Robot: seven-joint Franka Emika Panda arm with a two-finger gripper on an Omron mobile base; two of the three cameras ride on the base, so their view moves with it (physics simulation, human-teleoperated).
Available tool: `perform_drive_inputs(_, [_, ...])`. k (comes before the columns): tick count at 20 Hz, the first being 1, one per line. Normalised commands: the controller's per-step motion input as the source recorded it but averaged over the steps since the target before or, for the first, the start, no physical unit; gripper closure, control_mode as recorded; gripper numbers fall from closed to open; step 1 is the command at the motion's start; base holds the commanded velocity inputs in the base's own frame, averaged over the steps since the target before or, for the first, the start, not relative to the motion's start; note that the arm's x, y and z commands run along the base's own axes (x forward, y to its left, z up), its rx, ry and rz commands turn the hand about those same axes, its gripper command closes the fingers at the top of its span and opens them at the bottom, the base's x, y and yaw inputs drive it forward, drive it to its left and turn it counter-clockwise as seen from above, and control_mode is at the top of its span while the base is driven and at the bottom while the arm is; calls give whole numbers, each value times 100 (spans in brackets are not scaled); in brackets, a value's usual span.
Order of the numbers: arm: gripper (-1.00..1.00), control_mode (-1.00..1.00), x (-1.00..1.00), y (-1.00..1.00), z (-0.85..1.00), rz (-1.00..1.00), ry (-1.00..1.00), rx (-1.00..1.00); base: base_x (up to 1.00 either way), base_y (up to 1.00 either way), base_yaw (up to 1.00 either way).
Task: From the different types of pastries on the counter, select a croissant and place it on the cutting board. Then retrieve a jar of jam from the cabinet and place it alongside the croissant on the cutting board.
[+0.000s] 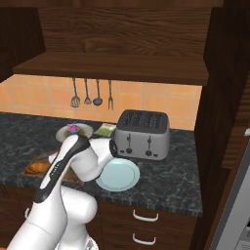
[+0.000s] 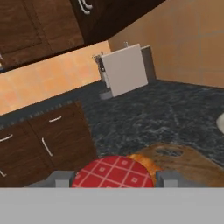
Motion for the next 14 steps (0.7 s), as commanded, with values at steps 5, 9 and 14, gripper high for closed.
perform_drive_inputs(5, [100,-100,18,23,-53,0,0,1,0,0,0])
perform_drive_inputs(9, [100,-100,56,51,-100,0,-24,26,0,0,0])
perform_drive_inputs(14, [100,-100,0,33,-51,0,0,4,0,0,0])
